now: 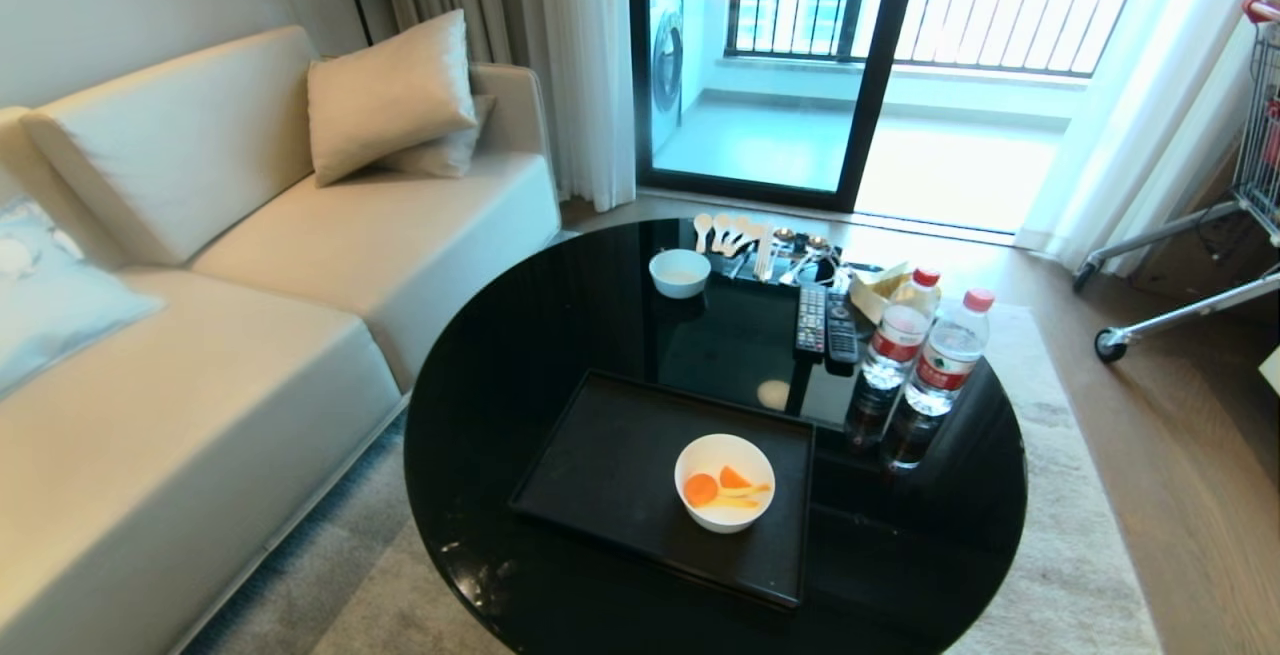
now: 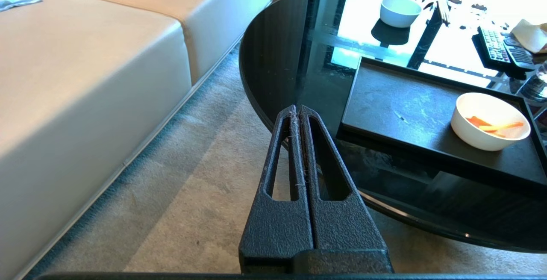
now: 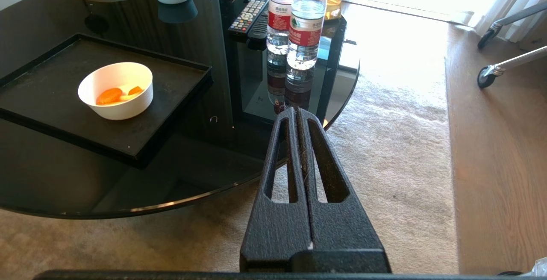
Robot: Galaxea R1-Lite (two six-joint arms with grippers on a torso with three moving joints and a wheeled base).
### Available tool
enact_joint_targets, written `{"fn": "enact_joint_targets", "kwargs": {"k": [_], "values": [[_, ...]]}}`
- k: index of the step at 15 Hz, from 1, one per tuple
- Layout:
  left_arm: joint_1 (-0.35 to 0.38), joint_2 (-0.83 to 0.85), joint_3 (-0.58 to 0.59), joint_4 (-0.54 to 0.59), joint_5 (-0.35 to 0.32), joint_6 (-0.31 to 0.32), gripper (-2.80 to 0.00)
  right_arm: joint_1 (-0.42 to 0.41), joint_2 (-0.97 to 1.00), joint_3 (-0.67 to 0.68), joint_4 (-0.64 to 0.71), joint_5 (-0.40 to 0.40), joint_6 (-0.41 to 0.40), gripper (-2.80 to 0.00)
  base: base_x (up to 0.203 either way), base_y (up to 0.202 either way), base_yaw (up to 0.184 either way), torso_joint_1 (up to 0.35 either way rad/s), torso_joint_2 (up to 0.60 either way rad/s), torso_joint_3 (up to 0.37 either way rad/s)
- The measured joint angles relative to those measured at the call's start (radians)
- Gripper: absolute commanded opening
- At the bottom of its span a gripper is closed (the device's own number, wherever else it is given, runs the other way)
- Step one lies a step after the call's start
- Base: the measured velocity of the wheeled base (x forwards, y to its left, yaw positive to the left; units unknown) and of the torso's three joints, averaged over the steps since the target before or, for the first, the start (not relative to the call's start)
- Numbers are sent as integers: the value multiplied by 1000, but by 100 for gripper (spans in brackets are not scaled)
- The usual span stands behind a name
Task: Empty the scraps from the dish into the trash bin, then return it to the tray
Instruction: Pick up the bowl with leftover food
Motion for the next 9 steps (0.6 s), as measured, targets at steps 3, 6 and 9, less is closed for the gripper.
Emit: {"fn": "enact_joint_targets", "kwargs": {"k": [3, 6, 9], "values": [[0, 0, 0, 0, 0, 0, -280, 0, 0, 0, 0, 0, 1, -280, 0, 0, 0, 0, 0, 0], [0, 0, 0, 0, 0, 0, -280, 0, 0, 0, 0, 0, -1, -280, 0, 0, 0, 0, 0, 0], [0, 0, 0, 0, 0, 0, -280, 0, 0, 0, 0, 2, -22, -280, 0, 0, 0, 0, 0, 0]]}}
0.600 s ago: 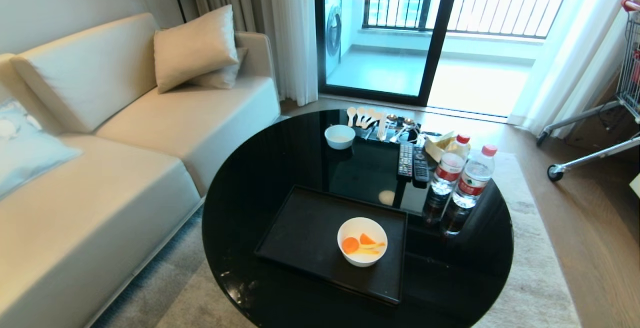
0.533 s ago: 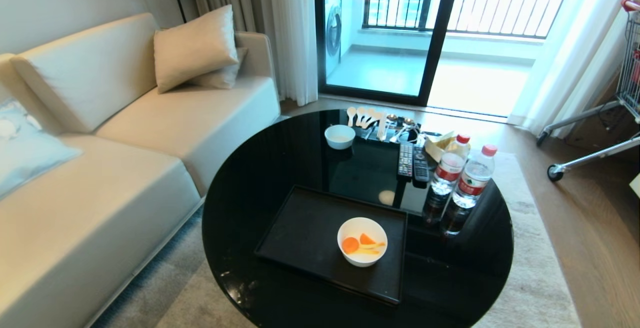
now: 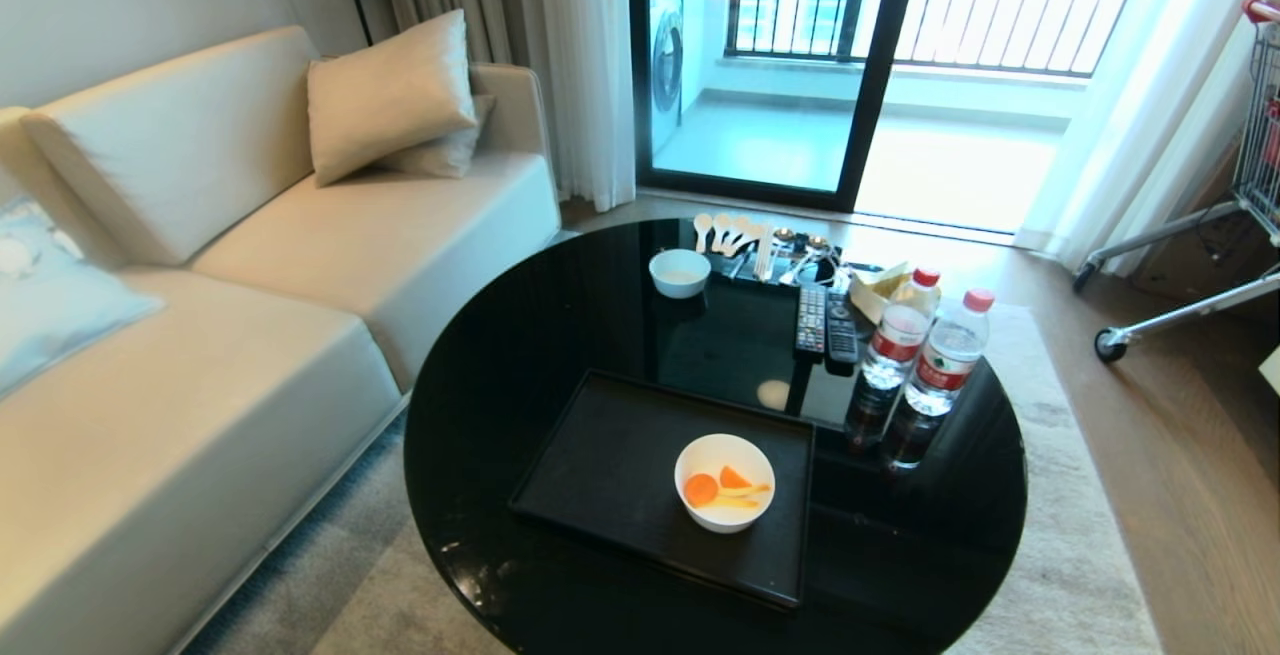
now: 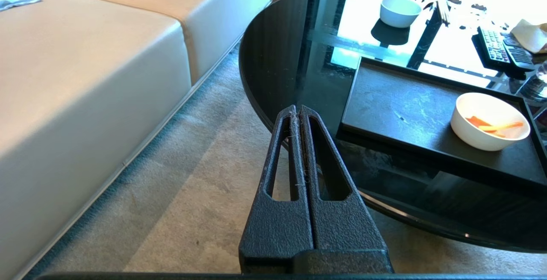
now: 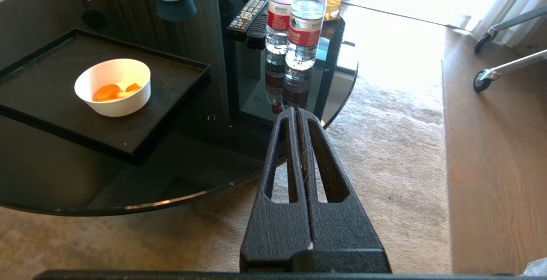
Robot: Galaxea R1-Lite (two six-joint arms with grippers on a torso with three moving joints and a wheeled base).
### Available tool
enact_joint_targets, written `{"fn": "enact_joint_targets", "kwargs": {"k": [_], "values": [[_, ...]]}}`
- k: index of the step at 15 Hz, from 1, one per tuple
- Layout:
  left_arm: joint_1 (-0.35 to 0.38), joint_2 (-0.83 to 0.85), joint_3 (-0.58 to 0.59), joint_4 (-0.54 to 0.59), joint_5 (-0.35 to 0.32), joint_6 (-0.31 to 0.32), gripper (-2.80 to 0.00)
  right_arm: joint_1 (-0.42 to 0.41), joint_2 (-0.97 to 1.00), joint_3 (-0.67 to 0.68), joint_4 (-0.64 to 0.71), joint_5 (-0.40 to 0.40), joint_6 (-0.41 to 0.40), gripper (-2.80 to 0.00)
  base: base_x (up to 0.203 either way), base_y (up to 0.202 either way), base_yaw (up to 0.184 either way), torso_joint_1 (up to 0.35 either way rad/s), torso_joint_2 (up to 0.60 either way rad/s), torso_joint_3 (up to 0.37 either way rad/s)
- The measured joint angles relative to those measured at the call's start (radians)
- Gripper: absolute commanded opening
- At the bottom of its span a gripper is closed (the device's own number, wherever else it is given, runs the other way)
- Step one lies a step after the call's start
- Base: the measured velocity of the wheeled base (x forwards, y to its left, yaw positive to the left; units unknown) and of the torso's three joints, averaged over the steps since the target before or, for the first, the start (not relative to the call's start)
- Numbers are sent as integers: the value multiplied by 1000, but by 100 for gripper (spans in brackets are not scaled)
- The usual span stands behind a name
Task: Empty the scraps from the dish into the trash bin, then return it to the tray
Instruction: Pick up the bowl with leftover food
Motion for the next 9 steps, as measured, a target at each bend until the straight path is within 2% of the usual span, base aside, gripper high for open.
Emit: {"fn": "enact_joint_targets", "kwargs": {"k": [5, 9], "values": [[0, 0, 0, 0, 0, 0, -280, 0, 1, -20, 0, 53, -99, -280, 0, 0, 0, 0, 0, 0], [0, 0, 0, 0, 0, 0, -280, 2, 89, -153, 10, 99, -118, -280, 0, 0, 0, 0, 0, 0]]}}
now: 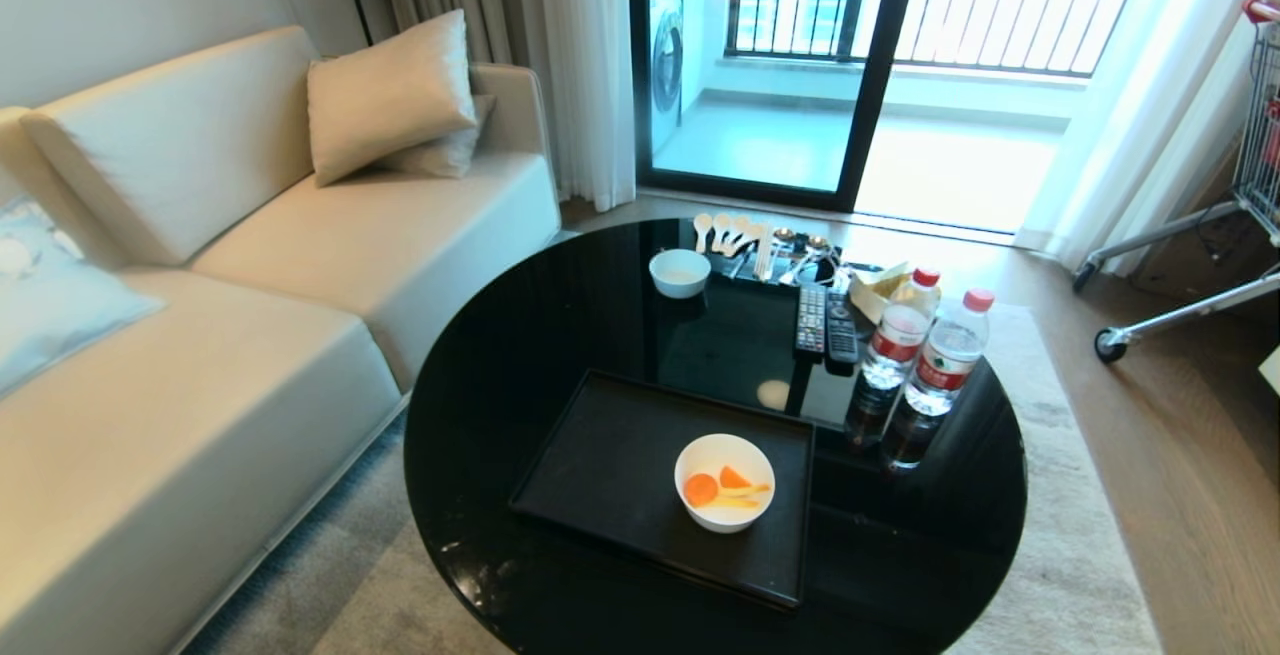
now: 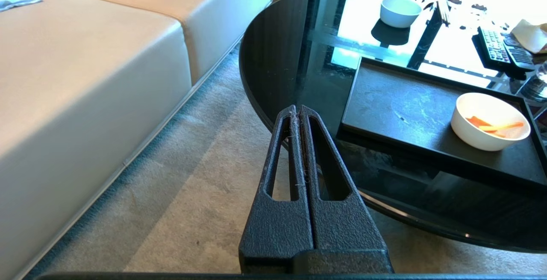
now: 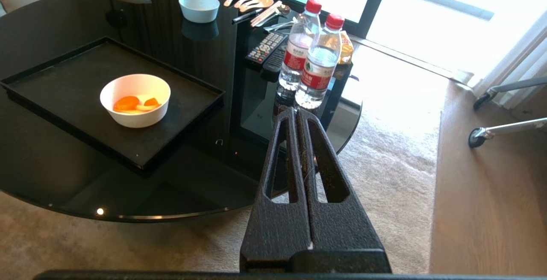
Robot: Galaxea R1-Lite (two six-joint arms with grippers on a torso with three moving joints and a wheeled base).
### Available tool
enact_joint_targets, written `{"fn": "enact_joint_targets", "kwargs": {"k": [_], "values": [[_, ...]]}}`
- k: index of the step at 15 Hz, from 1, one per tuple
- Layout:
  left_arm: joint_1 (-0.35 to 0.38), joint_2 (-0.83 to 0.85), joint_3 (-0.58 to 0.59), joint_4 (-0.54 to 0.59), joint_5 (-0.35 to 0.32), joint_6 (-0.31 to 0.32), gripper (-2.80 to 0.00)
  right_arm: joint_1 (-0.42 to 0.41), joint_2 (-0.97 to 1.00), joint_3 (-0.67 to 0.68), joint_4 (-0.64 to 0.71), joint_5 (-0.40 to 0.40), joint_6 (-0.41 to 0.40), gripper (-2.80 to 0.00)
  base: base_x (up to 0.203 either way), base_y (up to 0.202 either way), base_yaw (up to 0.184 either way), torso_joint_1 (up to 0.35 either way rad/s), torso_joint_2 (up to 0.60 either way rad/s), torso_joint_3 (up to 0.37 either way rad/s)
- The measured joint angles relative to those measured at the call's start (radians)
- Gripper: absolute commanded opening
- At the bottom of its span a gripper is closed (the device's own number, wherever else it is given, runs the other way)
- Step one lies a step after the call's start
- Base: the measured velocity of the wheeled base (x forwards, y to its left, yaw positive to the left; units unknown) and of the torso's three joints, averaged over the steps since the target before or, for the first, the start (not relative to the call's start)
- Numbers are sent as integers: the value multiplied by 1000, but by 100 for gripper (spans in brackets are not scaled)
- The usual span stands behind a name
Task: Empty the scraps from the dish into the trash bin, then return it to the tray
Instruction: Pick up the bowl with leftover food
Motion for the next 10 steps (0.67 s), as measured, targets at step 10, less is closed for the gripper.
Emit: {"fn": "enact_joint_targets", "kwargs": {"k": [10], "values": [[0, 0, 0, 0, 0, 0, -280, 3, 568, -359, -7, 40, -127, -280, 0, 0, 0, 0, 0, 0]]}}
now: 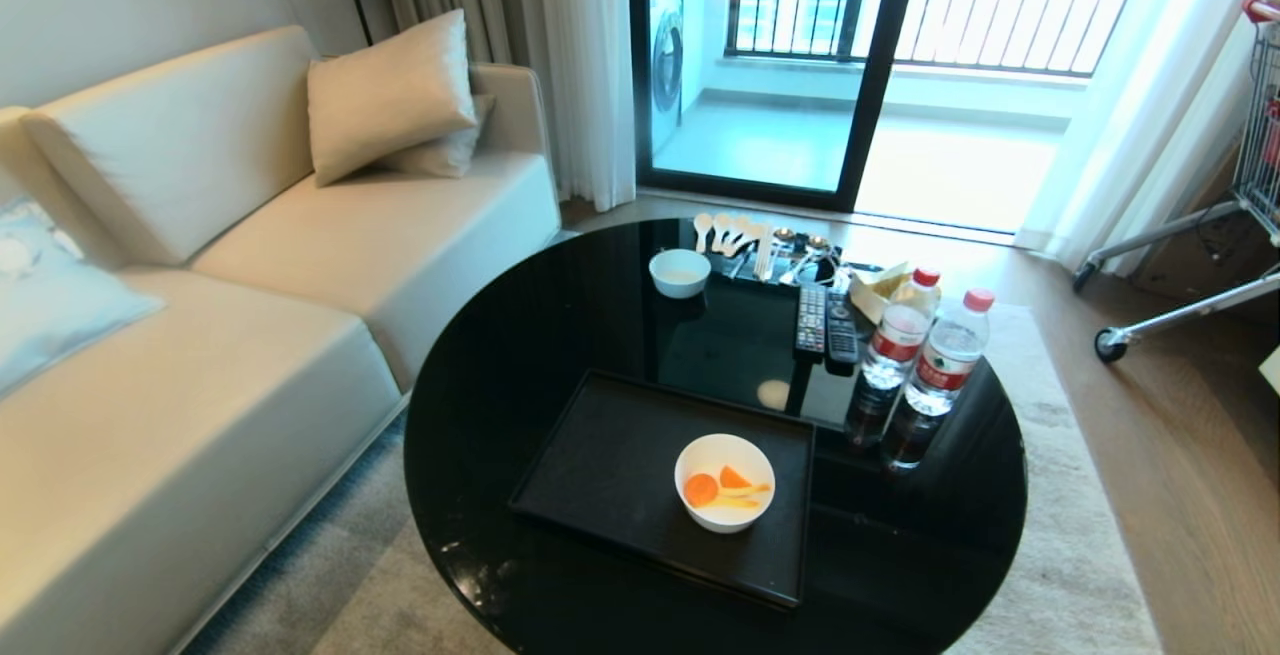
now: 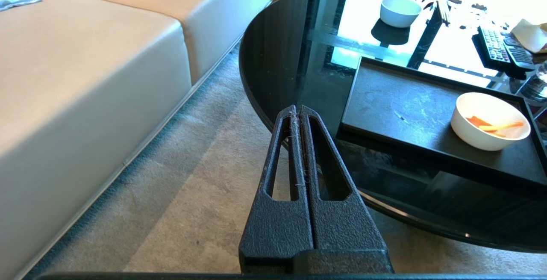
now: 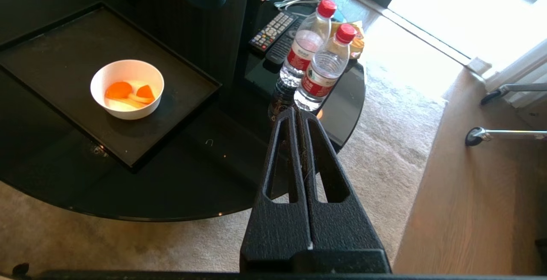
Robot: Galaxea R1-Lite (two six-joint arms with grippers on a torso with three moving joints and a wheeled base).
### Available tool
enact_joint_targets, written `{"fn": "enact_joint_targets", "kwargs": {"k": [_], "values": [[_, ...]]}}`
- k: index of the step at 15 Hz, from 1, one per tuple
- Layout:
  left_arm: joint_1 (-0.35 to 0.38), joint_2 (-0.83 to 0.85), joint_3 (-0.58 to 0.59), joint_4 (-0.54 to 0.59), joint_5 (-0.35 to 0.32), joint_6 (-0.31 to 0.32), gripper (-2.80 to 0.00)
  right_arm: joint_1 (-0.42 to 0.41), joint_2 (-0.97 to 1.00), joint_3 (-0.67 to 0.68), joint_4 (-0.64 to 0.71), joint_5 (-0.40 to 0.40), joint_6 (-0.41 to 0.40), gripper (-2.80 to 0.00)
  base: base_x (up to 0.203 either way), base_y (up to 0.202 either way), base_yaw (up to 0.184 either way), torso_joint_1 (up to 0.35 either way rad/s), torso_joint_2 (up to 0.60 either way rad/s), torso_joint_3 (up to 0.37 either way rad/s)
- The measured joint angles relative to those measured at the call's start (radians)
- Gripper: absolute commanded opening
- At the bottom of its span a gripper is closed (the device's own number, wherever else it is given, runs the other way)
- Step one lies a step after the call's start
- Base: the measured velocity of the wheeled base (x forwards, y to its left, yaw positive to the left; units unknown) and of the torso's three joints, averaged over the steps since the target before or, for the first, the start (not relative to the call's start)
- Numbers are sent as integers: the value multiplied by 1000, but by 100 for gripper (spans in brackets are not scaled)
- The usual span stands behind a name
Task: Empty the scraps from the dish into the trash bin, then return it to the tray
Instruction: Pick up the bowl with leftover food
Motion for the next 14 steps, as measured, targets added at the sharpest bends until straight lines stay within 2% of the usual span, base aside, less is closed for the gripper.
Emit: {"fn": "enact_joint_targets", "kwargs": {"k": [5, 9, 12, 14], "values": [[0, 0, 0, 0, 0, 0, -280, 17, 328, -172, -2, 26, -9, -280, 0, 0, 0, 0, 0, 0], [0, 0, 0, 0, 0, 0, -280, 116, 593, -315, -2, 26, 11, -280, 0, 0, 0, 0, 0, 0], [0, 0, 0, 0, 0, 0, -280, 207, 755, -369, 2, 21, 81, -280, 0, 0, 0, 0, 0, 0], [0, 0, 0, 0, 0, 0, -280, 261, 851, -402, 5, 0, 166, -280, 0, 0, 0, 0, 0, 0]]}}
